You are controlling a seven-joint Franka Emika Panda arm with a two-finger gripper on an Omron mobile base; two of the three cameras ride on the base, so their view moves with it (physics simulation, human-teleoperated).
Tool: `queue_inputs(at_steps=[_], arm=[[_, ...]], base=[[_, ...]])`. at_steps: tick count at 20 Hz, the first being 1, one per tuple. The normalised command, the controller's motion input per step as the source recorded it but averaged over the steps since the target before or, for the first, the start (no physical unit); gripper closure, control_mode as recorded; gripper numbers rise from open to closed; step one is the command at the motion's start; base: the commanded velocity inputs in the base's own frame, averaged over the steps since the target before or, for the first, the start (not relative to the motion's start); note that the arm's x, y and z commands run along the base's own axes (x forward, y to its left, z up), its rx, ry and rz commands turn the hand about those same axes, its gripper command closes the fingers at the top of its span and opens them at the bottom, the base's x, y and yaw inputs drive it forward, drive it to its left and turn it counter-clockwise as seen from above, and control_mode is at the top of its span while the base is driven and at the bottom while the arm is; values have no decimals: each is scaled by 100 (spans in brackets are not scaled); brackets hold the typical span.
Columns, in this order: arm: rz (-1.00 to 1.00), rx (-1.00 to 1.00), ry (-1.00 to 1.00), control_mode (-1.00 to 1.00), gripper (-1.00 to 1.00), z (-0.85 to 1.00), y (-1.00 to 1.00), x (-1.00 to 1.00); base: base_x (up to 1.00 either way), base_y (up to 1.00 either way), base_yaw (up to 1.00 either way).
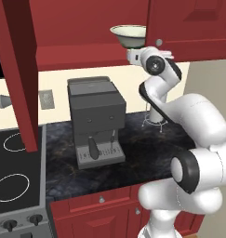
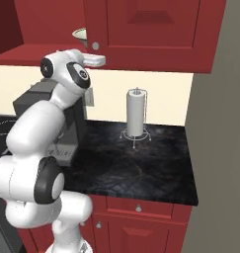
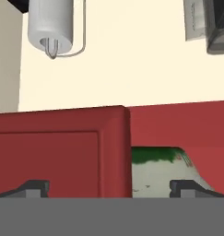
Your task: Pick the mug and place it in the sink. Pick the bowl and place it in the open cabinet and then close the cabinet.
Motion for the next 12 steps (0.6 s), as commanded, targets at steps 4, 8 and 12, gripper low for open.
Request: queue_inputs(at_steps=[4,8,12], arm=[[16,0,6,-100,-100,8,0,54],[17,0,17,-100,-100,4,0,5],[9,0,2,-100,-100,20,0,-90]], base=[[0,0,0],[0,0,0],[0,0,0]])
